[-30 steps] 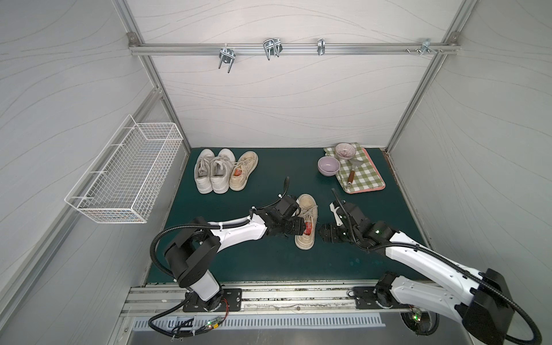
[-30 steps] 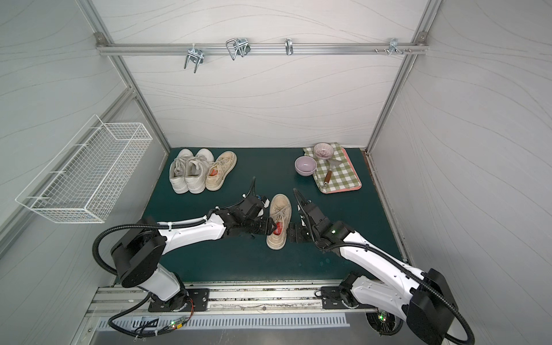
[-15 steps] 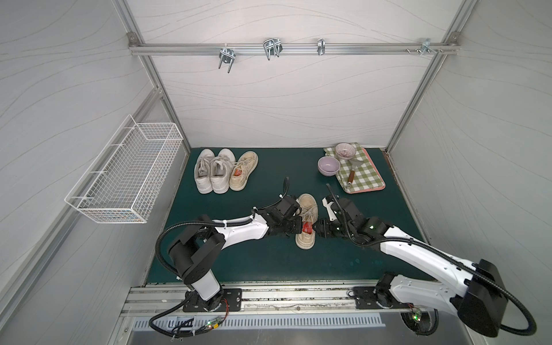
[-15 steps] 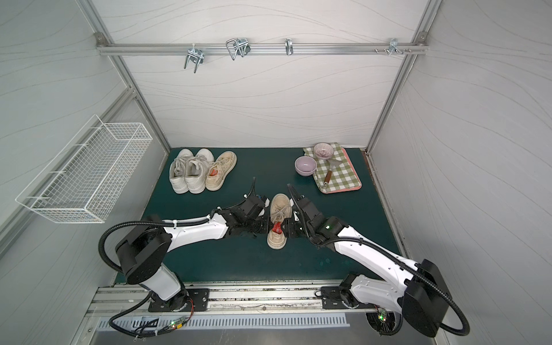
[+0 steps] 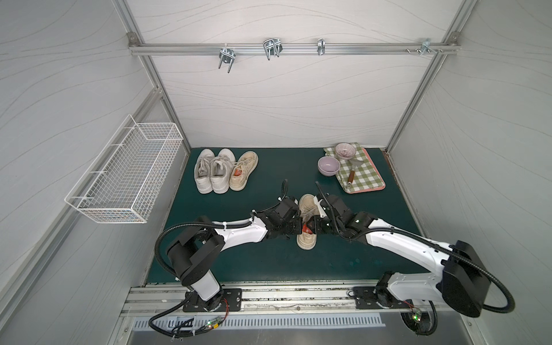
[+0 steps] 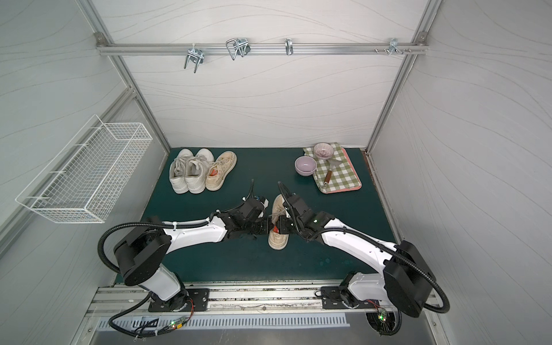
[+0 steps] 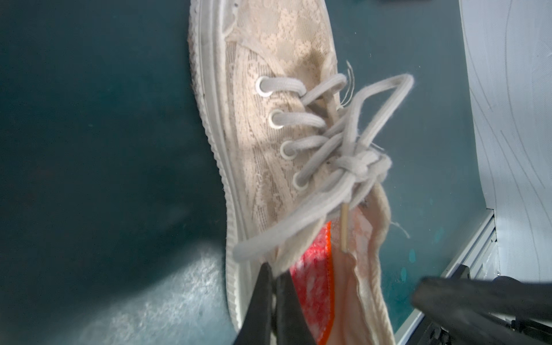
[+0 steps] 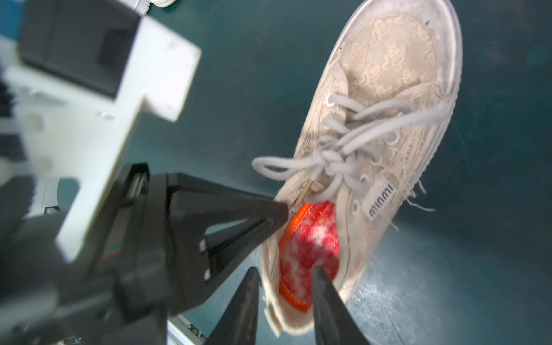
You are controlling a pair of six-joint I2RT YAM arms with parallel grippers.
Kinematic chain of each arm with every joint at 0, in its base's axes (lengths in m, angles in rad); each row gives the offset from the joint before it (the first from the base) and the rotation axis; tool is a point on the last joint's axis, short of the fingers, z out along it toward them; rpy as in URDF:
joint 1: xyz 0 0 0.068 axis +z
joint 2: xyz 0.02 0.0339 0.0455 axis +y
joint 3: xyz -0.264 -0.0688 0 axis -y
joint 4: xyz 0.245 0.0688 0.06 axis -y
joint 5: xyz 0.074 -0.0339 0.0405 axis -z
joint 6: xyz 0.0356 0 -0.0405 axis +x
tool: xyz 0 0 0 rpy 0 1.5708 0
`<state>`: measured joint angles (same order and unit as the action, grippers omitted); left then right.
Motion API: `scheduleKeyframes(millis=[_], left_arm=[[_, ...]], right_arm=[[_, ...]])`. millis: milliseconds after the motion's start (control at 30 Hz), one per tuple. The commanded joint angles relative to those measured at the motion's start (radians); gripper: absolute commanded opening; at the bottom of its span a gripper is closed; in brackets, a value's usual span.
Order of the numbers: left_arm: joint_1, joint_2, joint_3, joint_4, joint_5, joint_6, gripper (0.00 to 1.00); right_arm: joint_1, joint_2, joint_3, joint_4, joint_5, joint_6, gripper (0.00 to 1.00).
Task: Remove the insole from the shoe
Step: Untie the shoelace on the shoe.
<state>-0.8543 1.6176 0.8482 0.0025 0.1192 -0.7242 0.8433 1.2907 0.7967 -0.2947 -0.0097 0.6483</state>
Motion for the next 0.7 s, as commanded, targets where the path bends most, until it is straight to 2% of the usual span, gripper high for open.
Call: scheduleKeyframes(millis=[0, 333, 667], left_arm=[[-0.021, -0.045, 0.002, 0.070, -0.024, -0.028, 0.00], [-0.031, -0.082, -0.041, 0.092, -0.049, -0.058, 0.00], [-0.042, -0.092, -0.059, 0.126, -0.046, -0.063, 0.00]], right_arm=[[0.005, 0.029, 0.011, 0.053, -0.006, 0.020, 0.30], [-0.040, 0.059, -0.009, 0.012, 0.095, 0.053, 0.23], [-0.054, 0.074, -0.016, 0.019, 0.091, 0.065, 0.23]])
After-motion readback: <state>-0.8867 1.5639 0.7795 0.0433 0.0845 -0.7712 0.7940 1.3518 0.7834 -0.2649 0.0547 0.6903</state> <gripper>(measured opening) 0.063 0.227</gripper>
